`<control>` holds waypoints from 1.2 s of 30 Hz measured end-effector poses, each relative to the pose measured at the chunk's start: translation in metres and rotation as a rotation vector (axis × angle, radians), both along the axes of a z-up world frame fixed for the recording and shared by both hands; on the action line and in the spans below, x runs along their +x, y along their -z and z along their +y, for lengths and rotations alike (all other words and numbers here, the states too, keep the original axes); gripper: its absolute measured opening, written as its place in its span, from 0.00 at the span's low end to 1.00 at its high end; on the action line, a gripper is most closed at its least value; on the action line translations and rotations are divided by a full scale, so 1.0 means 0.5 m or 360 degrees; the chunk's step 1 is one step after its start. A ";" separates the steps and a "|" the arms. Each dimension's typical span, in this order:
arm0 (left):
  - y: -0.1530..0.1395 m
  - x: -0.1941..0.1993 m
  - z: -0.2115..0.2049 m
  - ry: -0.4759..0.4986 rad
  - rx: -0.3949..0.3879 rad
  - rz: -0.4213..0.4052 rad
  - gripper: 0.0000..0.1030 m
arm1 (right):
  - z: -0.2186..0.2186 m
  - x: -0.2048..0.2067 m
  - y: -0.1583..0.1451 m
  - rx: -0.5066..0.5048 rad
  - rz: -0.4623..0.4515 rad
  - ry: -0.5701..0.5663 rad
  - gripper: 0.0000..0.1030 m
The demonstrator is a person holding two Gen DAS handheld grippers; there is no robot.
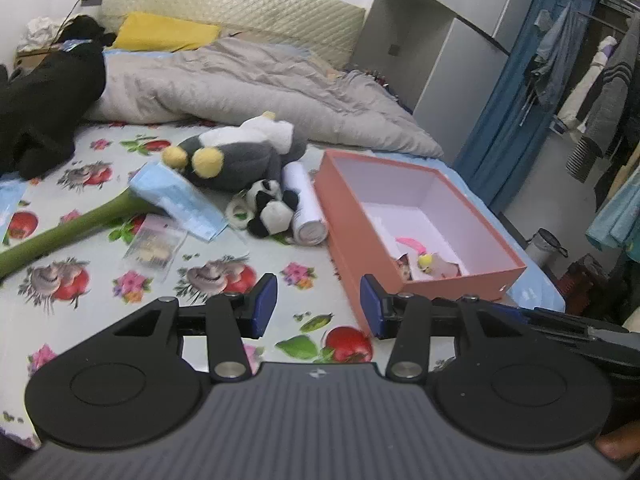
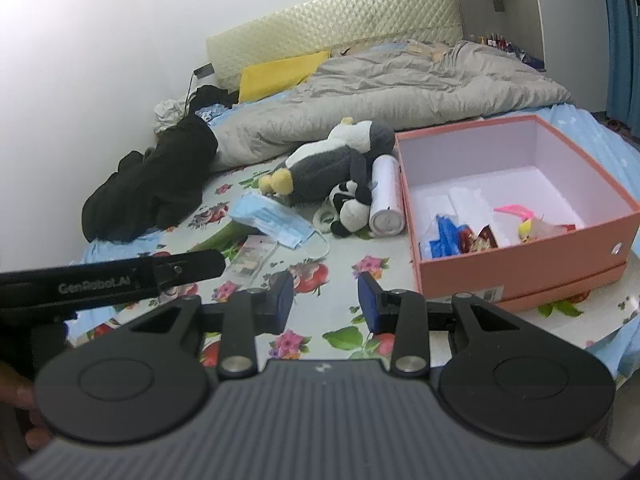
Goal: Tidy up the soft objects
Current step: 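Withdraw both open tools from the box toward the mask and snack bag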
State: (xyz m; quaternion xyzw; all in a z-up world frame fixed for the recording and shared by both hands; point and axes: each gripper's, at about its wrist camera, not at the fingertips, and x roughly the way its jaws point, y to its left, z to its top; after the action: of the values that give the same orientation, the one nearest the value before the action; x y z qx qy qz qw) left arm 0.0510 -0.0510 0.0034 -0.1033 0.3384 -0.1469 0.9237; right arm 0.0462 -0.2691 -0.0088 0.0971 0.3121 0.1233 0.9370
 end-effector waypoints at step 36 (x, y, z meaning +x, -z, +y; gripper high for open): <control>0.151 0.065 0.104 -0.0181 0.0108 0.0164 0.55 | 0.104 0.039 0.131 -0.0052 0.0057 -0.0090 0.38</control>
State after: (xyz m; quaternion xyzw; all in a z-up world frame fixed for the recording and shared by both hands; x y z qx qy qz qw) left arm 0.0836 0.0012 -0.0722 -0.0985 0.3839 -0.0771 0.9149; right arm 0.0656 -0.2170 -0.0745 0.0752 0.3333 0.1428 0.9289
